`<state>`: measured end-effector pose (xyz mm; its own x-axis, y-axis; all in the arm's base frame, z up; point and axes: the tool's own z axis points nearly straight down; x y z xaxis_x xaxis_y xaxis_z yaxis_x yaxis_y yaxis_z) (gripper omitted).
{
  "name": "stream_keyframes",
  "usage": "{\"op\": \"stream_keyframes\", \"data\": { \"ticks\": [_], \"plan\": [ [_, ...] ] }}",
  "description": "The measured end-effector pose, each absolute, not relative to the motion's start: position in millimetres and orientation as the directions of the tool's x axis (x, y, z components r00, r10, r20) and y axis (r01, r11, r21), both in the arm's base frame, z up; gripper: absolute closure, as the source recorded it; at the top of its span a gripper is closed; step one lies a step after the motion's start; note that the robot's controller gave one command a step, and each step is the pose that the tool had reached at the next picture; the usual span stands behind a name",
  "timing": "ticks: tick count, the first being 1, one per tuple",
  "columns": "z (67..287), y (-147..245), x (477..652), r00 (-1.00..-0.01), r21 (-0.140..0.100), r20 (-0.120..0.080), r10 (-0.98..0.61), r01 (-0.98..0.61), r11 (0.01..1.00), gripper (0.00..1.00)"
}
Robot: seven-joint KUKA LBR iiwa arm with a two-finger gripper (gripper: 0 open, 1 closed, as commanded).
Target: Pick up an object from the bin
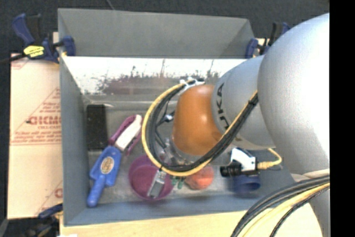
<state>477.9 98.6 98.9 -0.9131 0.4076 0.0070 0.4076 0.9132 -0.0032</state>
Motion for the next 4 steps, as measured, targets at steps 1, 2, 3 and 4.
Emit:
{"op": "stream_keyframes", "data": {
  "ticks": [1, 2, 3, 4],
  "plan": [
    [70.3, 105.7, 480.8, -0.946, 0.01, -0.017, 0.325, 0.325, 0.946, 0.0],
    [71.4, 111.0, 476.8, -0.836, 0.005, -0.005, 0.549, 0.549, 0.836, 1.0],
    [71.4, 111.0, 476.8, -0.836, 0.005, -0.005, 0.549, 0.549, 0.836, 1.0],
    [99.4, 109.7, 473.5, -0.837, -0.004, 0.003, 0.547, 0.547, 0.837, 1.0]
  ]
}}
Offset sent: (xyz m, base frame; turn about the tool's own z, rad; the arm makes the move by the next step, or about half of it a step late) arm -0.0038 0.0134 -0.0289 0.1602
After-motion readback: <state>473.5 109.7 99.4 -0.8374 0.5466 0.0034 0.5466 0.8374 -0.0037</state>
